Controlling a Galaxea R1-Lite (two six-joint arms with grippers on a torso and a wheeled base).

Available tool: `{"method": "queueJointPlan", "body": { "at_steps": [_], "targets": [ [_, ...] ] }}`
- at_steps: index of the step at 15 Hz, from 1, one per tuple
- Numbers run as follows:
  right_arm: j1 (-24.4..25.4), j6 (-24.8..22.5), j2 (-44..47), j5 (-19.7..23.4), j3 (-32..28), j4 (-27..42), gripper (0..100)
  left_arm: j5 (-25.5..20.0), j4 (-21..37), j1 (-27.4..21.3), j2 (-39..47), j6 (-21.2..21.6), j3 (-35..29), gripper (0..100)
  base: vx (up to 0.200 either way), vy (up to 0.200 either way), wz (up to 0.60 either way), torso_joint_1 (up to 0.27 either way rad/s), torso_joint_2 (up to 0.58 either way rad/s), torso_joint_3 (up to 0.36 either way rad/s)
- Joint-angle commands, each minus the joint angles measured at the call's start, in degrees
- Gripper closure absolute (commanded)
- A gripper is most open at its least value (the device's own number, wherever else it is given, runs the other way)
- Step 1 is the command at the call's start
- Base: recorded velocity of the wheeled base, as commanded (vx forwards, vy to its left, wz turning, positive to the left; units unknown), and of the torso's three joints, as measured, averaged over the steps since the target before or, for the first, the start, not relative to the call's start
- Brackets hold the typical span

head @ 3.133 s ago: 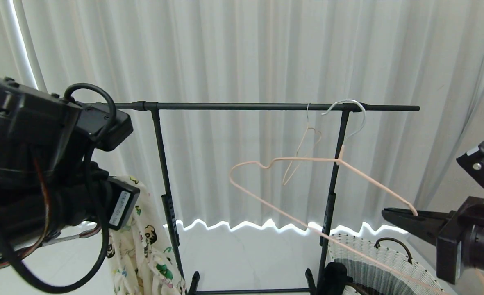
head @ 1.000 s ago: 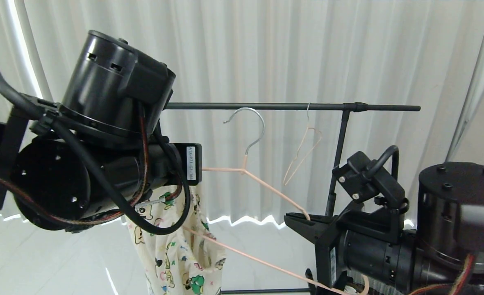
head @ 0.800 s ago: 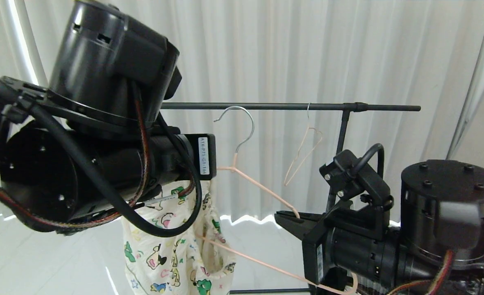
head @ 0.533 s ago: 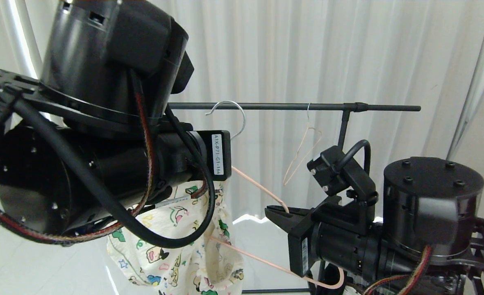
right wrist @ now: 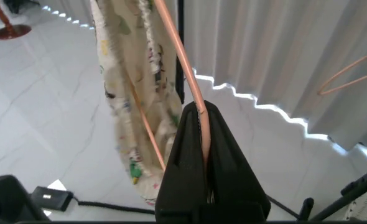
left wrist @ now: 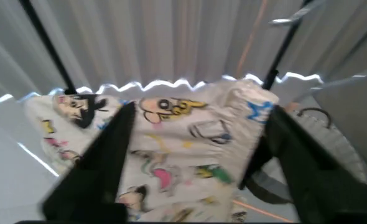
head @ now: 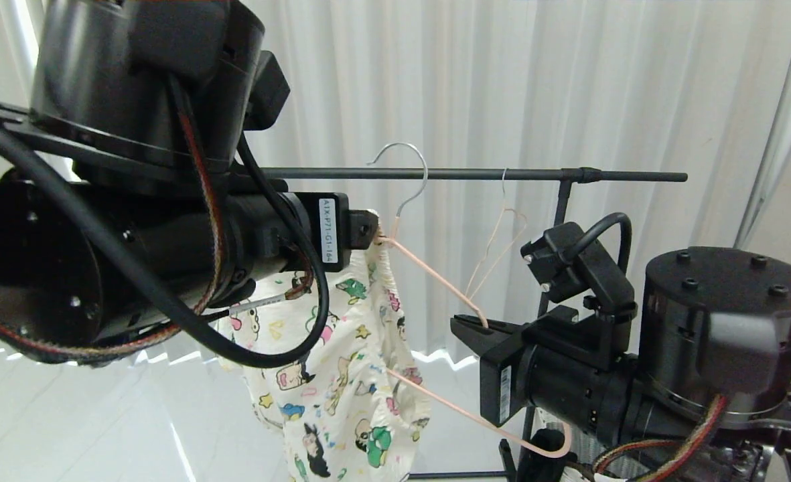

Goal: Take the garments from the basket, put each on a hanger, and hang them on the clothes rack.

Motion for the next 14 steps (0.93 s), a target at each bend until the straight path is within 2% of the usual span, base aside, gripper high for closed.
{"method": "queueJointPlan", "body": {
  "at_steps": [1, 6, 10, 14],
  "targets": [
    [-0.1, 0.0, -1.8, -0.9, 0.1, 0.0, 100, 0.2, -0.3, 1.0, -0.7, 1.0, 0.1, 0, 0.0, 0.0, 0.0, 0.0, 0.0, 0.0],
    [-2.2, -0.4, -3.1, -2.5, 0.1, -2.4, 100, 0.1, -0.3, -2.3, -1.8, 1.2, 1.6, 0, 0.0, 0.0, 0.0, 0.0, 0.0, 0.0],
    [-5.0, -0.8, -4.7, -2.4, 0.4, -2.8, 100, -0.1, -0.3, -7.9, -6.1, 1.5, 9.5, 0, 0.0, 0.0, 0.0, 0.0, 0.0, 0.0],
    [-5.0, -3.6, -9.3, -2.2, 7.6, -3.1, 100, -0.6, -1.8, -7.1, -11.6, 5.3, 16.2, 0, 0.0, 0.0, 0.0, 0.0, 0.0, 0.0]
  ]
}}
